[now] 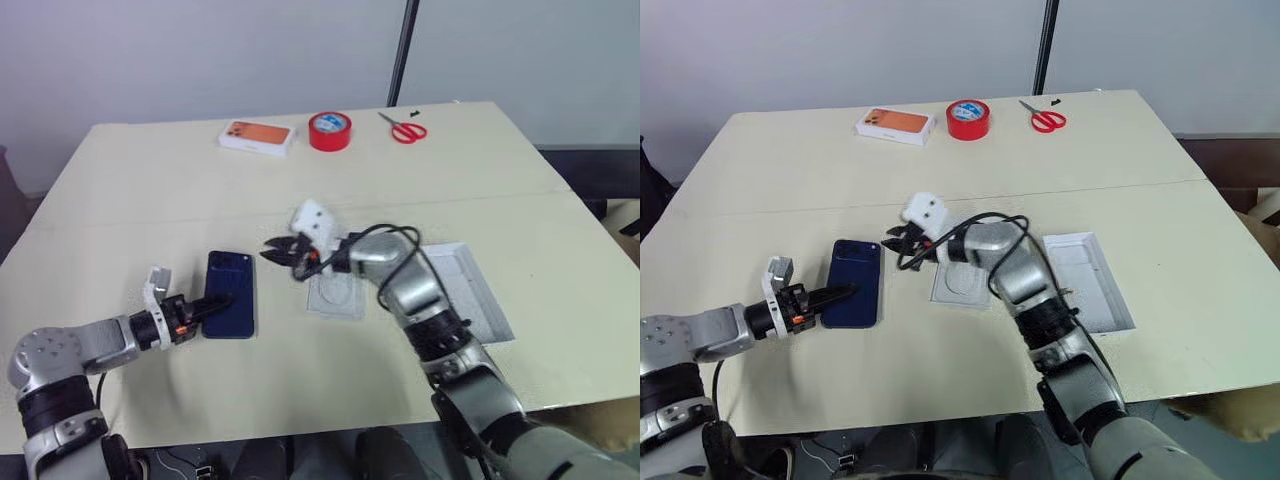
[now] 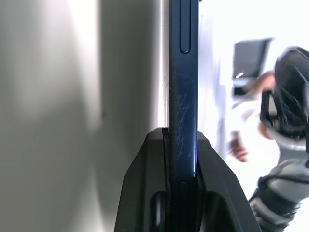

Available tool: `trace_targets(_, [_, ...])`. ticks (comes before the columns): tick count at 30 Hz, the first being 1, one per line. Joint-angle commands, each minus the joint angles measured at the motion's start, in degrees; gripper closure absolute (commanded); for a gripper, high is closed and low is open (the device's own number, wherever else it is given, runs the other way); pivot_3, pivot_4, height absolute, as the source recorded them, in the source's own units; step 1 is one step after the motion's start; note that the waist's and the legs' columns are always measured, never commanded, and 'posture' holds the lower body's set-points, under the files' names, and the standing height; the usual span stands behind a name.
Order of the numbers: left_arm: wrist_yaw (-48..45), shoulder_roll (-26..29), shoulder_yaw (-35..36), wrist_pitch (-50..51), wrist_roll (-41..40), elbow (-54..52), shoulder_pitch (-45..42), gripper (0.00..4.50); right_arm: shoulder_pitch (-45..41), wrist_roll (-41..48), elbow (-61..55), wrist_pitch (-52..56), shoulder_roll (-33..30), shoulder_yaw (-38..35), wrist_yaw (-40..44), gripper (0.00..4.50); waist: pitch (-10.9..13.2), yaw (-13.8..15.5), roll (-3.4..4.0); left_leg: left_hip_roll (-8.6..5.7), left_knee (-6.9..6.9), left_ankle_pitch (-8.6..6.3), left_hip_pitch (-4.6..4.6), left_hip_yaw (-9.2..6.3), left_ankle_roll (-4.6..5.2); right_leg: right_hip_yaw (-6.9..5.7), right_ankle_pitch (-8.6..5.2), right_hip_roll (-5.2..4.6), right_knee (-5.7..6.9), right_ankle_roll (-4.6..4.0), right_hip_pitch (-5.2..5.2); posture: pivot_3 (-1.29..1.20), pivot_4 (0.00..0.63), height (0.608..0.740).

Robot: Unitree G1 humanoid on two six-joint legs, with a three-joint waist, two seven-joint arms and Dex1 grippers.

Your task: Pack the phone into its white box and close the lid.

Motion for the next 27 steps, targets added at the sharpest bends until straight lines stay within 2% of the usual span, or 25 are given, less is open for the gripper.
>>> trace_targets(1, [-0.91,-0.19,-0.56,-4.28,-0.58,-6.60,0.38,4.50,3.45,2.71,-7.28,-1.26,-5.87,-0.09,5.62,1.56,0.17,-0.28,-0.26,0.00,-0.01,0.00,0.00,0.02,0.00,0.00,0.00,0.00,-0.01,0.00,-0.01,0.00,0.150,0.740])
trace_targets(2, [-1.06,-0.61,-1.44,-5.48,-0.18,-7.80,0.78,4.50,4.61,2.53,-8.56,-2.08,-8.04,0.36,6.68,1.09,0.18,-0.32,-0.26,0.00,-0.04,0.00,-0.02,0.05,0.00,0.01,0.00,-0.02,-0.02,0.00,-0.03,0.00,0.150,0.740])
trace_targets(6, [0.64,-3.65,-2.14,-7.82,-1.21,-8.17,-0.80,4.50,11.74,2.38,-13.57,-6.28,-16.49,0.74,10.95,1.09,0.25,-0.32,-0.35,0.05,-0.16,0.00,-0.02,0.12,-0.01,0.04,0.00,0.00,-0.08,0.00,-0.08,0.00,0.150,0.740])
trace_targets(9, [0.53,-3.85,-4.93,-10.03,1.04,-7.87,-1.43,4.50,16.46,1.61,-14.74,-10.32,-20.21,1.38,12.10,1.09,0.41,-0.34,-0.57,0.10,-0.15,0.03,-0.02,0.12,-0.05,0.04,0.00,0.05,-0.06,0.00,-0.08,0.00,0.150,0.740])
trace_targets(19, [-1.77,-2.39,-7.98,-11.94,2.34,-3.14,-3.72,4.50,19.51,0.41,-14.01,-14.95,-20.40,2.24,9.09,1.09,0.58,-0.05,-0.77,0.13,-0.09,0.06,0.02,0.11,-0.10,0.05,0.01,0.21,-0.03,-0.01,-0.04,0.00,0.150,0.740])
trace_targets(22, [-2.30,-1.59,-8.33,-12.30,2.71,-2.15,-4.26,4.50,19.85,-0.01,-13.49,-15.73,-20.20,2.83,8.69,1.88,0.59,-0.05,-0.79,0.13,-0.08,0.06,0.01,0.11,-0.10,0.05,0.01,0.20,-0.05,-0.01,-0.03,0.00,0.150,0.740])
trace_targets(24, [-2.60,-1.16,-8.44,-12.44,2.77,-2.06,-4.51,4.50,19.89,-0.99,-12.85,-16.68,-20.45,3.56,8.35,2.86,0.60,-0.11,-0.78,0.13,-0.09,0.06,0.01,0.10,-0.10,0.05,0.01,0.21,-0.05,-0.01,-0.05,0.00,0.150,0.740])
trace_targets(25, [-2.72,-0.97,-8.25,-12.01,2.51,-1.78,-4.79,4.50,19.76,-1.72,-12.23,-17.28,-20.47,3.93,8.00,3.53,0.60,-0.10,-0.78,0.14,-0.09,0.06,0.01,0.10,-0.10,0.05,0.01,0.21,-0.05,-0.01,-0.04,0.00,0.150,0.740])
trace_targets(27, [-2.83,-0.66,-7.97,-11.74,2.42,-1.63,-5.08,4.50,19.41,-3.74,-10.62,-18.74,-20.66,4.82,7.27,4.46,0.60,-0.09,-0.78,0.14,-0.08,0.07,0.01,0.10,-0.11,0.04,0.01,0.22,-0.04,-0.01,-0.04,0.00,0.150,0.740])
